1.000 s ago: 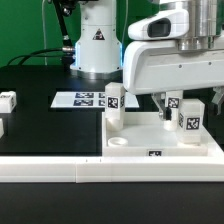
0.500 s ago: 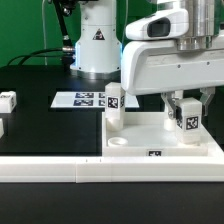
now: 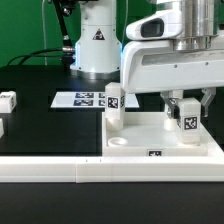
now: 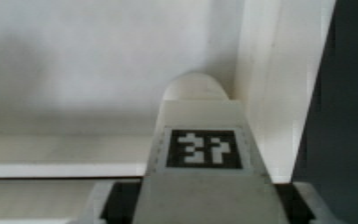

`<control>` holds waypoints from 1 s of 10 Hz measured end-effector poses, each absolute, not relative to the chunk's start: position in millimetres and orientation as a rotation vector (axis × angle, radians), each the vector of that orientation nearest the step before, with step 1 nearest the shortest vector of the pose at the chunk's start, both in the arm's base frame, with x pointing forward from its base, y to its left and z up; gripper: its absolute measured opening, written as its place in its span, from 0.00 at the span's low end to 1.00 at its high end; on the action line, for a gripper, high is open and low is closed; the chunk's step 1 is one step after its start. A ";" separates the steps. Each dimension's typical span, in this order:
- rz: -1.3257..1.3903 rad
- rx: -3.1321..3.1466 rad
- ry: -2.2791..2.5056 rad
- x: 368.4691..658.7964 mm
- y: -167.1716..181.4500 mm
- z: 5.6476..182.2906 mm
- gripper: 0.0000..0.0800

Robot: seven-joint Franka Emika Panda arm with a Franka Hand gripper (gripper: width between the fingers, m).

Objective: Assemble square table

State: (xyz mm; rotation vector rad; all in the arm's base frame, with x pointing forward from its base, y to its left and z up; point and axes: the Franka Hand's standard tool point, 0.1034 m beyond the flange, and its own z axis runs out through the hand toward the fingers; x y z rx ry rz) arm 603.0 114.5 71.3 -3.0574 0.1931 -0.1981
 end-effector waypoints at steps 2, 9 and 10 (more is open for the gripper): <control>-0.199 -2.982 0.626 598.6 116.6 70.5 0.36; -0.109 -2.539 1.568 597.2 119.4 69.1 0.36; -0.097 -2.488 1.637 597.1 120.4 69.2 0.36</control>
Offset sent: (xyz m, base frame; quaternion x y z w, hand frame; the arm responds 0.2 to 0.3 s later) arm -0.0068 0.0039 -0.0011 -0.0201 -0.0145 0.2602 0.9652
